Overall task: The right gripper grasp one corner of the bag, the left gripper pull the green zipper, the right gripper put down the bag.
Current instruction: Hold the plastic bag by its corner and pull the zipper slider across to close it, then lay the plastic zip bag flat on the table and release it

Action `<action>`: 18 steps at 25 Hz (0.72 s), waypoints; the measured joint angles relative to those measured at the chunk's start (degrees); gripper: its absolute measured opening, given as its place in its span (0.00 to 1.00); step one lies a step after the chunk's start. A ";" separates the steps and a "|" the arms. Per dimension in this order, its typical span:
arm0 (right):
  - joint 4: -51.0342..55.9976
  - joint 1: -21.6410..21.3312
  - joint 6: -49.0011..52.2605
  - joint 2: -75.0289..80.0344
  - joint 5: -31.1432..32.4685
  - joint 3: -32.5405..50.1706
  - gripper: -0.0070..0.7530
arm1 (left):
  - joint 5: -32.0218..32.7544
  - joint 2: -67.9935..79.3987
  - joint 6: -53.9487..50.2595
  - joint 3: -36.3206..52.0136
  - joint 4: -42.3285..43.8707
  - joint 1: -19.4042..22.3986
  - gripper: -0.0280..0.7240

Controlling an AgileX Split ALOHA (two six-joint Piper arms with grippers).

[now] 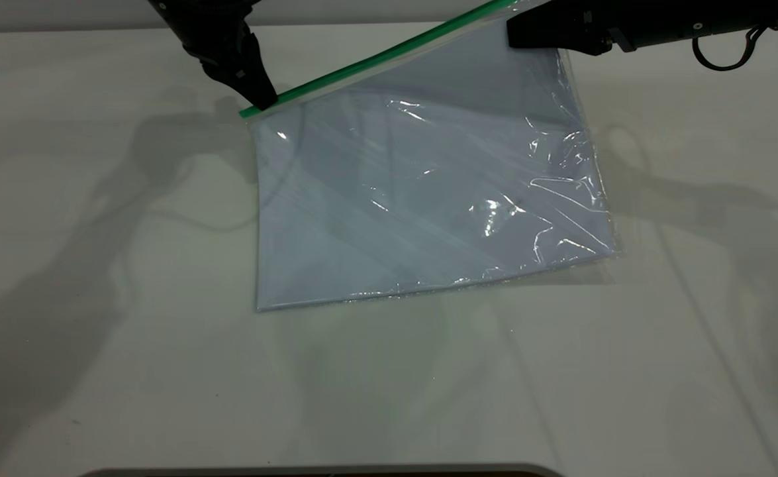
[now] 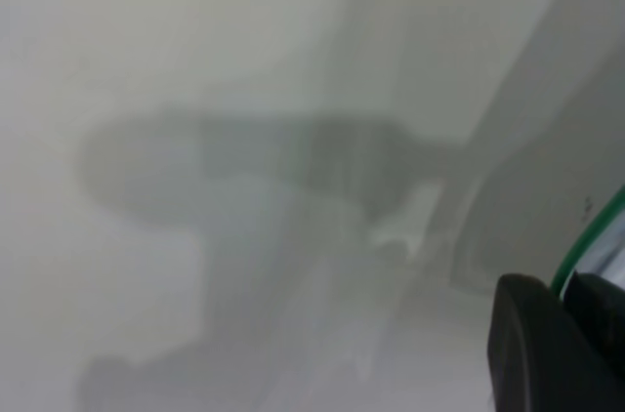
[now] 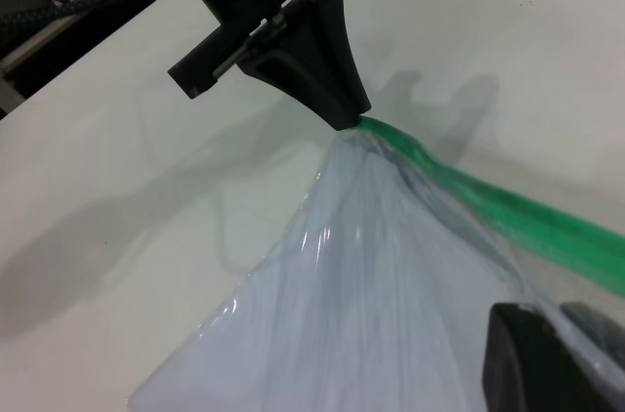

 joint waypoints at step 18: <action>0.19 -0.06 0.00 0.00 -4.43 0.00 0.07 | 1.86 -4.55 -14.08 -0.94 0.10 0.95 0.41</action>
